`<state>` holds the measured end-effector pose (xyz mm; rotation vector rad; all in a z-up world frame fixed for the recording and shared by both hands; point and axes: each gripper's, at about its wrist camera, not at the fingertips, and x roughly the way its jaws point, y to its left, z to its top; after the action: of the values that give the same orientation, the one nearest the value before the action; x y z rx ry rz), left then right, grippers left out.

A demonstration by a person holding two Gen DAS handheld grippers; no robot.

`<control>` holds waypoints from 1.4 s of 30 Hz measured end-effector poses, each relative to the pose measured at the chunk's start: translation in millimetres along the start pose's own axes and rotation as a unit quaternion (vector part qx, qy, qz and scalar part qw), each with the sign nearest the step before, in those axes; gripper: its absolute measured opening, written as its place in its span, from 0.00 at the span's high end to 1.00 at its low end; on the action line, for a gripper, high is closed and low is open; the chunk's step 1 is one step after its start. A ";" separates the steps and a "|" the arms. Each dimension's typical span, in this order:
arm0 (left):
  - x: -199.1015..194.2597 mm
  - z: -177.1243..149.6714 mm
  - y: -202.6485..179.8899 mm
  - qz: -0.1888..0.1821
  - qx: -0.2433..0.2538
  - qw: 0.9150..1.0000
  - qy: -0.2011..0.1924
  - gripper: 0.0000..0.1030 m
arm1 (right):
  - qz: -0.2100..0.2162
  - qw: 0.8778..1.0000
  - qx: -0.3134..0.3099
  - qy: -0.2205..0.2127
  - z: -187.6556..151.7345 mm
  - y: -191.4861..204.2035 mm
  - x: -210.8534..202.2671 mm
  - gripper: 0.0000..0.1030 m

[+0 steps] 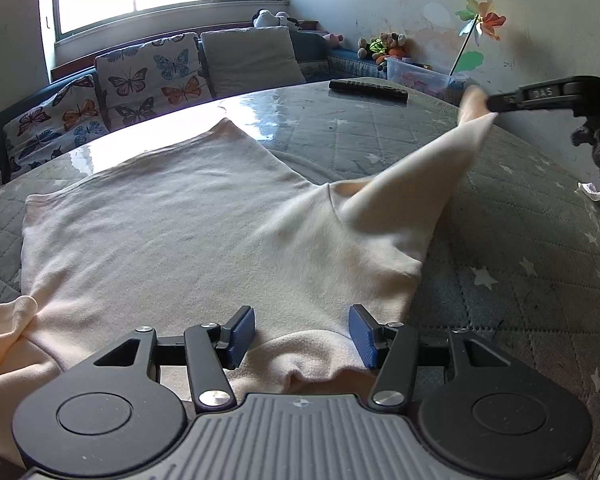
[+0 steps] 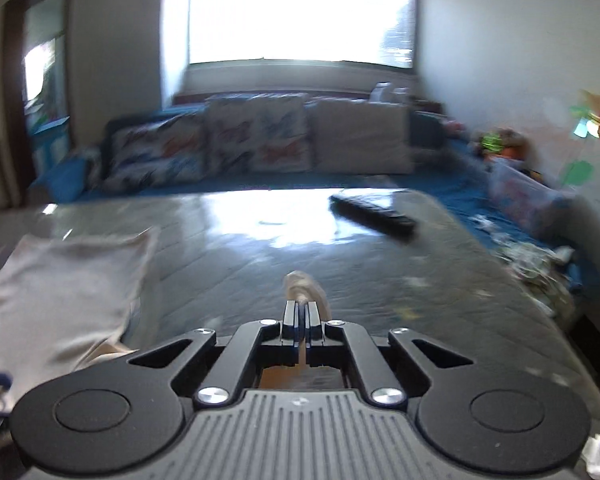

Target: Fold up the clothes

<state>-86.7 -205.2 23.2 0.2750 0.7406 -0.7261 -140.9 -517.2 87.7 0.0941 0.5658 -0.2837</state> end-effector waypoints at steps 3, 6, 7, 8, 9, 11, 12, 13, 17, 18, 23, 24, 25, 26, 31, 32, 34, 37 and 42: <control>0.0 -0.1 0.1 0.000 0.000 1.000 0.000 0.45 | -0.020 0.999 0.041 0.017 -7.2 -27.8 4.1 0.96; 0.1 0.2 0.1 0.000 0.001 1.000 0.001 0.44 | -0.033 0.997 0.053 0.048 -23.6 -42.8 12.3 0.95; 0.3 0.5 -0.1 0.001 0.002 1.000 0.002 0.44 | -0.032 0.997 0.053 0.051 -25.5 -43.5 13.1 0.94; 0.2 0.5 -0.3 0.001 0.002 1.000 0.002 0.44 | -0.028 0.997 0.051 0.052 -25.9 -43.0 14.5 0.94; 0.2 0.6 -0.5 0.002 0.002 1.000 0.002 0.44 | -0.022 0.997 0.049 0.052 -24.4 -40.7 17.0 0.94; 0.1 0.5 -0.6 0.002 0.003 1.000 0.002 0.44 | -0.007 0.998 0.043 0.054 -19.2 -35.0 23.9 0.94; 0.0 0.4 -0.3 0.002 0.002 1.000 0.002 0.43 | 0.002 0.998 0.039 0.057 -16.3 -30.3 28.5 0.93; 0.0 0.3 -0.1 0.003 0.001 1.000 0.003 0.43 | 0.011 0.998 0.034 0.059 -13.0 -23.2 34.4 0.93; -0.2 0.1 0.6 0.002 0.000 1.000 0.003 0.42 | 0.040 0.996 0.014 0.084 -6.4 0.8 63.9 0.88; -0.3 -0.1 0.9 0.002 0.000 1.000 0.004 0.42 | 0.039 0.995 0.010 0.090 -6.9 4.9 71.9 0.86; -0.4 -1.0 2.8 -0.002 -0.001 1.000 0.004 0.42 | 0.021 0.995 0.003 0.102 -6.0 14.8 107.9 0.81; -0.2 -1.1 3.0 -0.003 -0.001 1.000 0.003 0.42 | 0.018 0.995 0.002 0.100 -3.7 14.9 112.7 0.79; 0.2 -1.2 3.2 -0.003 -0.002 1.000 0.003 0.41 | 0.014 0.995 0.002 0.097 -1.3 15.0 117.5 0.78; 0.2 -1.5 3.7 -0.003 -0.003 1.000 0.003 0.41 | 0.011 0.995 0.003 0.096 1.5 14.8 122.3 0.78; -1.6 -3.6 6.5 -0.006 -0.012 1.000 -0.002 0.40 | 0.007 0.996 0.001 0.091 7.8 17.5 122.2 0.73; -1.9 -3.9 7.2 -0.006 -0.016 1.000 -0.003 0.40 | 0.011 0.996 -0.003 0.088 6.6 19.5 116.8 0.71; -5.6 -3.6 8.6 -0.005 -0.020 1.000 -0.008 0.40 | 0.018 0.996 -0.010 0.081 4.3 23.3 105.8 0.66; -17.9 -4.0 14.6 0.002 -0.027 0.999 -0.026 0.40 | 0.033 0.995 -0.033 0.091 -5.7 33.7 97.4 0.61; -46.5 -7.0 48.8 0.054 -0.055 0.995 -0.057 0.40 | 0.027 0.994 -0.055 0.085 -16.4 45.6 91.3 0.55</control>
<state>-80.5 -143.1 49.6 0.1711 0.6496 -0.5914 -62.5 -492.7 25.1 0.0264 0.7460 -0.1923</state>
